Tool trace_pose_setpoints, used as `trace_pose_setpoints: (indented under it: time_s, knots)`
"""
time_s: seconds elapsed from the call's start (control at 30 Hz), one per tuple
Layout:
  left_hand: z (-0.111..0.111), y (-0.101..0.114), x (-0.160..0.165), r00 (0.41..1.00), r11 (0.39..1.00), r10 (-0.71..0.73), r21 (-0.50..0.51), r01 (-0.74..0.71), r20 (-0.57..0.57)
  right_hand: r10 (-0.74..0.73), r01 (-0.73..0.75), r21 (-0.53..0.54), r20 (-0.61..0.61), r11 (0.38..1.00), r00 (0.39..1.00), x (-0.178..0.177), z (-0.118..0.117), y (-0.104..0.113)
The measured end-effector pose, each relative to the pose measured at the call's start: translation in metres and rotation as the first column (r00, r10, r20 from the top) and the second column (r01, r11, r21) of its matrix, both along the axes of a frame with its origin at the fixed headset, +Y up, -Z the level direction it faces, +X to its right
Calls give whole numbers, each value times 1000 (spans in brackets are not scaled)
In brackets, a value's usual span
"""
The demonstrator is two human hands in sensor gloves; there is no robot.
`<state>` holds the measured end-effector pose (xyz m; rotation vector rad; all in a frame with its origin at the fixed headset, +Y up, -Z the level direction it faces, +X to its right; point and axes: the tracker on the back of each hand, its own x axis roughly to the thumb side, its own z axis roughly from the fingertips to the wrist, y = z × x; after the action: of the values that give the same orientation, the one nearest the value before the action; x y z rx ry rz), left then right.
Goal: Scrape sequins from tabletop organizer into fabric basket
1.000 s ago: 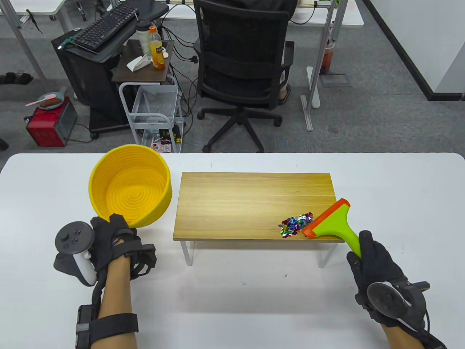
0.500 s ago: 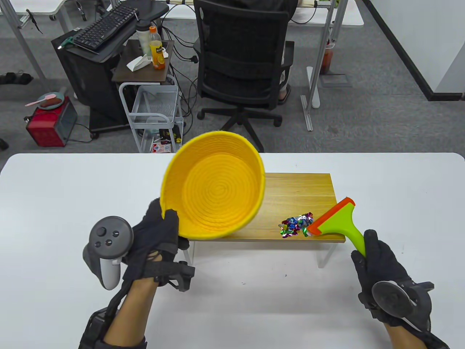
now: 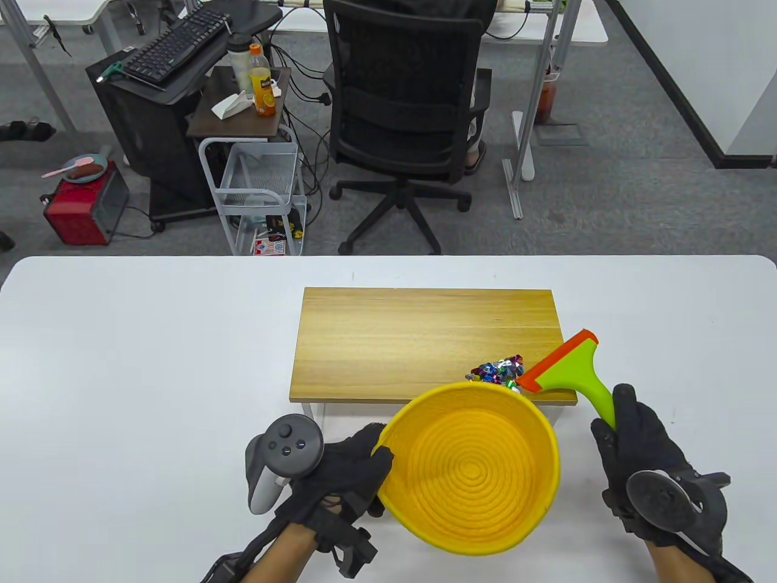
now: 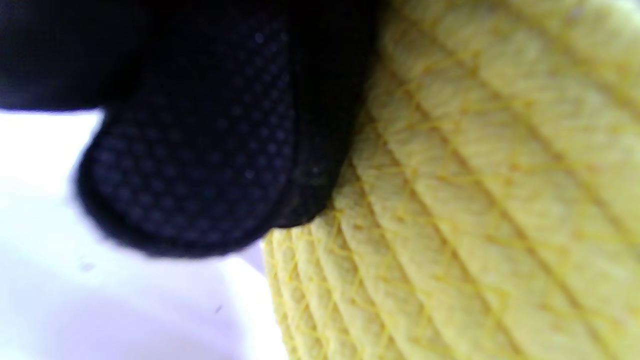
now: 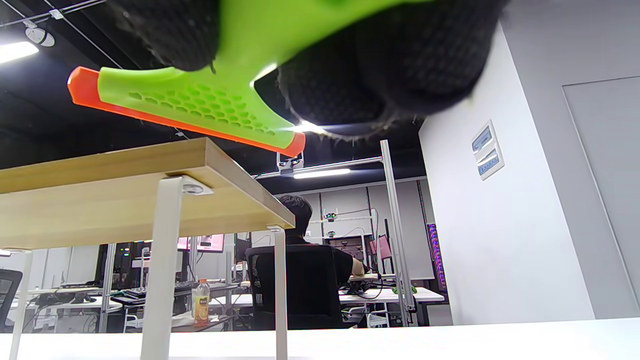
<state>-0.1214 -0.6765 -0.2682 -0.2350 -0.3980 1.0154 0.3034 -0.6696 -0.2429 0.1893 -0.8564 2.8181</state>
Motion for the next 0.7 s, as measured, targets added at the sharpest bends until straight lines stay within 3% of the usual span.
trace_pose_setpoints:
  time_s: [0.17,0.37,0.7]
  knots:
    - [-5,-32,7,997,995,-70,-65,72,21,-6,6,1,2,1000,1000,1,0,0]
    - [-17,-56,18,989,985,-147,-86,146,-7,-14,14,2,4,1000,1000,2,0,0]
    - [-37,-71,36,968,971,-225,-107,213,-112,-14,14,0,6,1000,1000,3,0,-1]
